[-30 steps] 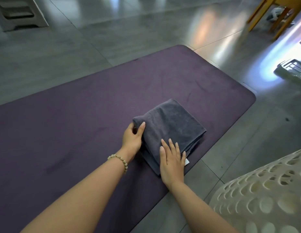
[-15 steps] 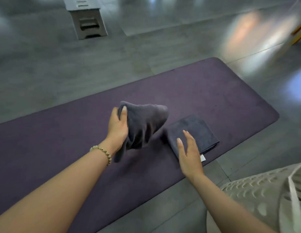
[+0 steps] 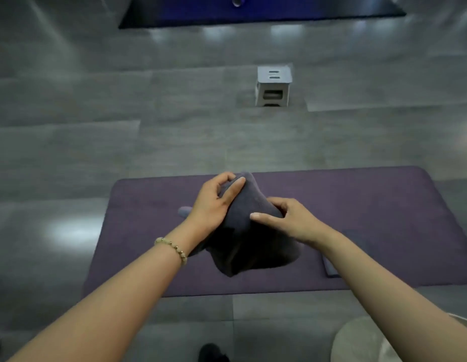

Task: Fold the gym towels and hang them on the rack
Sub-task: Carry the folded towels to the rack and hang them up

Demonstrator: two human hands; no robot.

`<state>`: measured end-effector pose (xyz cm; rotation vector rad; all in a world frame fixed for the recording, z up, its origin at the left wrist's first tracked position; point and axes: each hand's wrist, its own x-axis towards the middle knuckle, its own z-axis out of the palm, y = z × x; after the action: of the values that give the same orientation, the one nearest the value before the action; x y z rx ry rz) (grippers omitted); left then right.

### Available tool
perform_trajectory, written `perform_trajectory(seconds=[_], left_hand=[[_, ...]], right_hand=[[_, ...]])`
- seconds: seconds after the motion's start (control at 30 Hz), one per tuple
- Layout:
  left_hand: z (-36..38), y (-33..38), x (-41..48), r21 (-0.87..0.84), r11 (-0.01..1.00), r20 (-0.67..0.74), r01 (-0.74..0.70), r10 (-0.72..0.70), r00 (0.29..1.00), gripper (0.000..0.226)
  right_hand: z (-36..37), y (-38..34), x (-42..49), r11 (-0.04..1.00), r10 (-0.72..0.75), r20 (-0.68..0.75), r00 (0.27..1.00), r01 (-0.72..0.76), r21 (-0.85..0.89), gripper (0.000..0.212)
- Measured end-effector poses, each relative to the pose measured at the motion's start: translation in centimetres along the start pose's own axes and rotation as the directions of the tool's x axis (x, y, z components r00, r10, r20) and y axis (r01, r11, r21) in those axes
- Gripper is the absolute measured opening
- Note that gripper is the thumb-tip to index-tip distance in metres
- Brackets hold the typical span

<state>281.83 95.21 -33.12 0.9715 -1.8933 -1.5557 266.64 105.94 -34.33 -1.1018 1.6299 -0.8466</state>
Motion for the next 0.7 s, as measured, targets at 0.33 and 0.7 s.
perform_trajectory(seconds=[0.33, 0.7], left_hand=[[-11.4, 9.1, -18.2, 0.257, 0.964, -0.533, 0.073, 0.078, 0.842, 0.008], [-17.7, 12.0, -45.4, 0.018, 0.92, -0.756, 0.392, -0.244, 0.607, 0.025]], right_hand=[[9.5, -14.4, -7.4, 0.943, -0.258, 0.18, 0.949, 0.288, -0.165, 0.022], [27.8, -22.0, -19.6, 0.813, -0.402, 0.597, 0.695, 0.57, -0.117, 0.009]])
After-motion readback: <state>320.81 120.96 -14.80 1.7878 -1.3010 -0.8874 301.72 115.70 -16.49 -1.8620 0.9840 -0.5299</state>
